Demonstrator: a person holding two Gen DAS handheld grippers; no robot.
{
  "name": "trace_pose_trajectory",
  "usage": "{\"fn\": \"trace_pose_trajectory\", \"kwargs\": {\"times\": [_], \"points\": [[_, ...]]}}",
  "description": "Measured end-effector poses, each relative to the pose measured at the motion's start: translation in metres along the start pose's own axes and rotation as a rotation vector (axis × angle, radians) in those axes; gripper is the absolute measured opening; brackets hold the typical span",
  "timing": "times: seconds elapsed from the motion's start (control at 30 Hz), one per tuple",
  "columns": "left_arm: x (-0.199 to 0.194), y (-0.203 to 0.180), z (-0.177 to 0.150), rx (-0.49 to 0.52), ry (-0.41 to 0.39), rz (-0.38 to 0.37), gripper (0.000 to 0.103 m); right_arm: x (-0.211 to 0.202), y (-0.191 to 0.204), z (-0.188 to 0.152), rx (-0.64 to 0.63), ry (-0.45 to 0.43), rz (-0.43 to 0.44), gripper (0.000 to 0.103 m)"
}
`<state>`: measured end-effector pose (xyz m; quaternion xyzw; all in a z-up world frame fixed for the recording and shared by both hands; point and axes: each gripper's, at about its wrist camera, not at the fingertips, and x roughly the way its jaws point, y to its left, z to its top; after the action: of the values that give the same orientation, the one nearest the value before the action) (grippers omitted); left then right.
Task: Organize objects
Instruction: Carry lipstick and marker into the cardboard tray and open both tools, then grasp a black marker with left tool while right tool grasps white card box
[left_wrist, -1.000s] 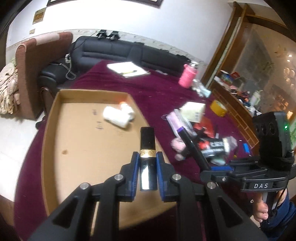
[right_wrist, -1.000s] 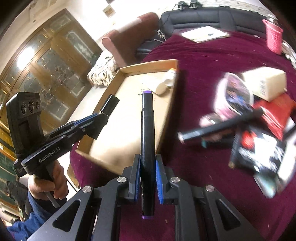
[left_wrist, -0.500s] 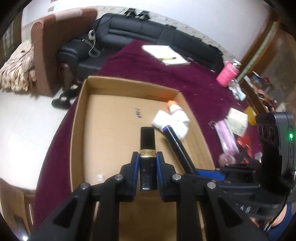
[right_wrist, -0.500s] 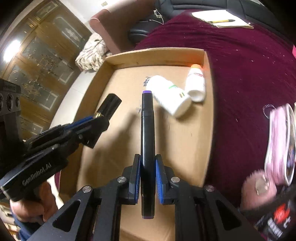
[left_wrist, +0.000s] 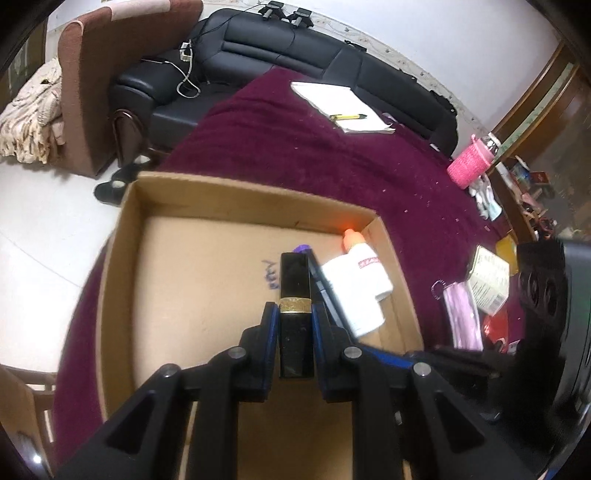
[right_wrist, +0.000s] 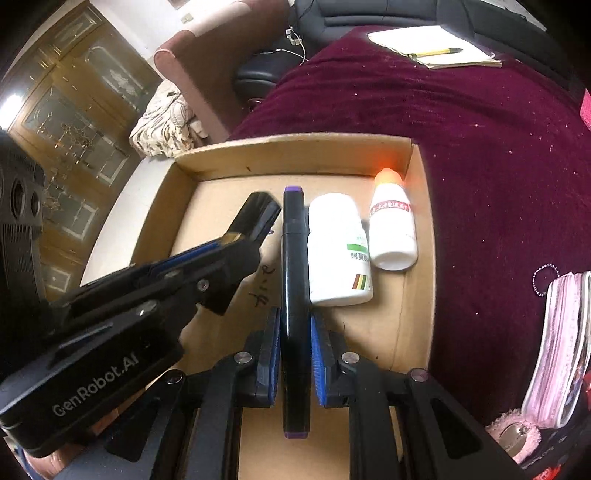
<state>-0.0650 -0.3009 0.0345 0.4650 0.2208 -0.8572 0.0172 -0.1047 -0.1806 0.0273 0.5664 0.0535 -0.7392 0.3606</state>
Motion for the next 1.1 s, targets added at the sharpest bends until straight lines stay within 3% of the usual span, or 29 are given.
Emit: {"fn": "trace_pose_trajectory", "kwargs": {"times": [0.37, 0.67, 0.87, 1.1], "points": [[0.016, 0.001, 0.006, -0.003, 0.017, -0.016, 0.017, -0.005, 0.0, -0.001, -0.01, -0.03, -0.03, 0.018], [0.01, 0.002, 0.005, -0.021, 0.007, -0.038, 0.019, -0.025, -0.008, -0.008, 0.009, -0.051, 0.011, 0.023], [-0.009, -0.011, -0.004, 0.007, -0.014, -0.075, 0.025, -0.05, -0.017, -0.029, 0.032, -0.085, 0.076, 0.036], [-0.025, -0.045, -0.028, 0.06, -0.028, -0.137, 0.032, -0.088, -0.041, -0.075, 0.066, -0.149, 0.143, 0.038]]}}
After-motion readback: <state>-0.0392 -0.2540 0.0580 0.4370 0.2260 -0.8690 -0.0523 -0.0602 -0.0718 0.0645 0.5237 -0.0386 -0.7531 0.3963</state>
